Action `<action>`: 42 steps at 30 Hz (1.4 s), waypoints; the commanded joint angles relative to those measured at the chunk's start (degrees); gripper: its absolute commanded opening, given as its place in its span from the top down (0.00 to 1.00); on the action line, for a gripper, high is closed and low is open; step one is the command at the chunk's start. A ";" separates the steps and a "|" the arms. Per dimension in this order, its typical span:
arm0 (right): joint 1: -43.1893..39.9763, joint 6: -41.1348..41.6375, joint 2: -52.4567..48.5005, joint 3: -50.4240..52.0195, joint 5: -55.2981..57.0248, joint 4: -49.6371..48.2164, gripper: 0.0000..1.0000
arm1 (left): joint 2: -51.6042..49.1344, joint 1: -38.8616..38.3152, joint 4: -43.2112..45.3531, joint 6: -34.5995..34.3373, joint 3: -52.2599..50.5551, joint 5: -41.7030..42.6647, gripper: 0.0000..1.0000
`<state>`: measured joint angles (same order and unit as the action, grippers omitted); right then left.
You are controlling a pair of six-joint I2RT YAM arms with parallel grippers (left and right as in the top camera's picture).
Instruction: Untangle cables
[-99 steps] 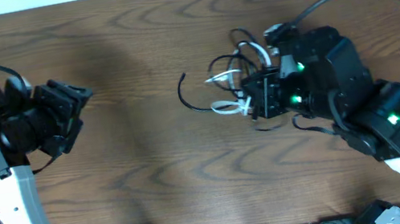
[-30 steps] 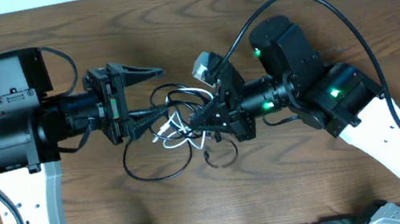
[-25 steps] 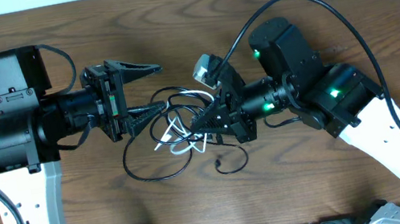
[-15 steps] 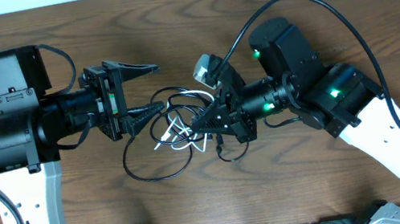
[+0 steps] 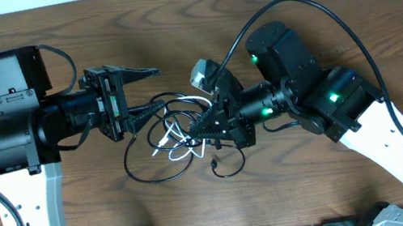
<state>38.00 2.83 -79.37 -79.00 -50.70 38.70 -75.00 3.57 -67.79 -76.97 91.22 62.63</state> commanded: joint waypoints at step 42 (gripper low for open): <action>-2.75 11.74 0.61 -0.37 23.61 14.01 0.29 | 0.15 -0.13 0.00 0.15 0.46 -9.09 0.93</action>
<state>35.27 12.93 -79.37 -79.02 -21.19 55.02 -75.00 3.53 -67.81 -77.56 91.22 50.50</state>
